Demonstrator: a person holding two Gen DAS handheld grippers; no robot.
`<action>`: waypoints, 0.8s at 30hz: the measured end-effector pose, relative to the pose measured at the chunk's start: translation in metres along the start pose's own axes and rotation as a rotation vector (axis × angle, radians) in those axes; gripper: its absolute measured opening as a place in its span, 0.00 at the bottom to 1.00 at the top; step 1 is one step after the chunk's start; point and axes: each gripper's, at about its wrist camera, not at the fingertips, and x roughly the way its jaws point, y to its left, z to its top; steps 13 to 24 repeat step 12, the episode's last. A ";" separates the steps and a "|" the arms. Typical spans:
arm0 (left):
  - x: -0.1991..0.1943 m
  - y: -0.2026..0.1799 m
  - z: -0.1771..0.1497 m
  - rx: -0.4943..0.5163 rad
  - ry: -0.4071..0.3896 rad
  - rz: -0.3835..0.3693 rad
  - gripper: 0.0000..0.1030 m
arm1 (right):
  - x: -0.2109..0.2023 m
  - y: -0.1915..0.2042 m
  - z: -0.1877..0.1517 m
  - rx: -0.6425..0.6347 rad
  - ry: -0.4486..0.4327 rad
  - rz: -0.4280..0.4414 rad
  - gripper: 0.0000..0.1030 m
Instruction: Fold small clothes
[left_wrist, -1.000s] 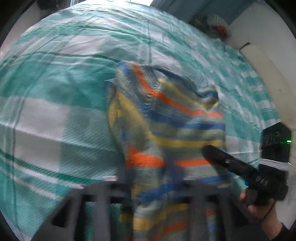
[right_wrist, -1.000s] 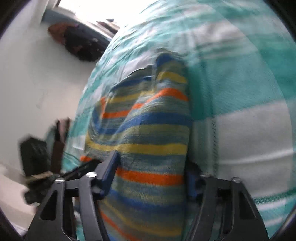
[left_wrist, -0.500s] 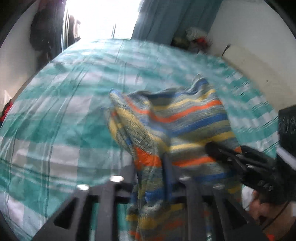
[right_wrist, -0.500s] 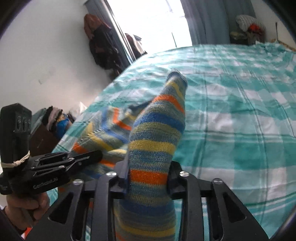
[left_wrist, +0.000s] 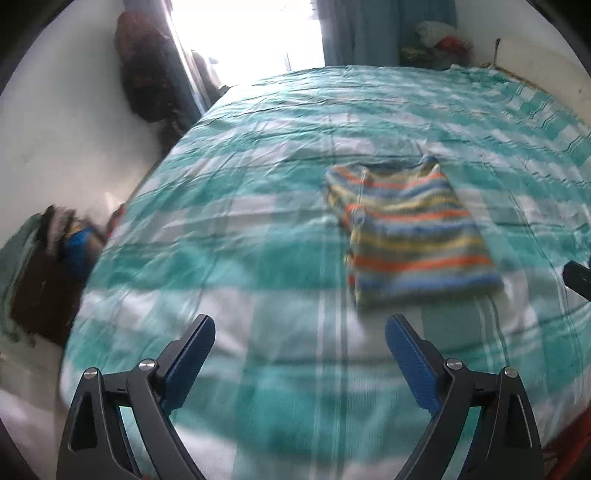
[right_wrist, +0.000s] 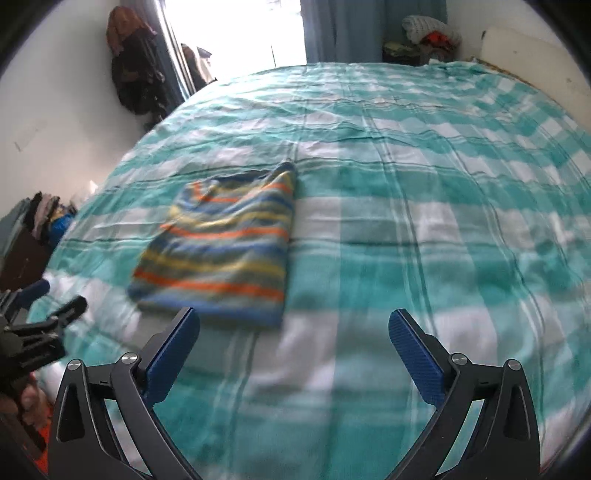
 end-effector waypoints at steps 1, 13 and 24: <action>-0.008 0.001 -0.004 -0.010 0.004 0.019 0.90 | -0.009 0.002 -0.004 0.000 -0.010 0.004 1.00; -0.050 0.006 -0.018 -0.051 0.020 -0.027 0.90 | -0.063 0.027 -0.016 -0.062 -0.061 0.010 1.00; -0.050 0.006 -0.018 -0.051 0.020 -0.027 0.90 | -0.063 0.027 -0.016 -0.062 -0.061 0.010 1.00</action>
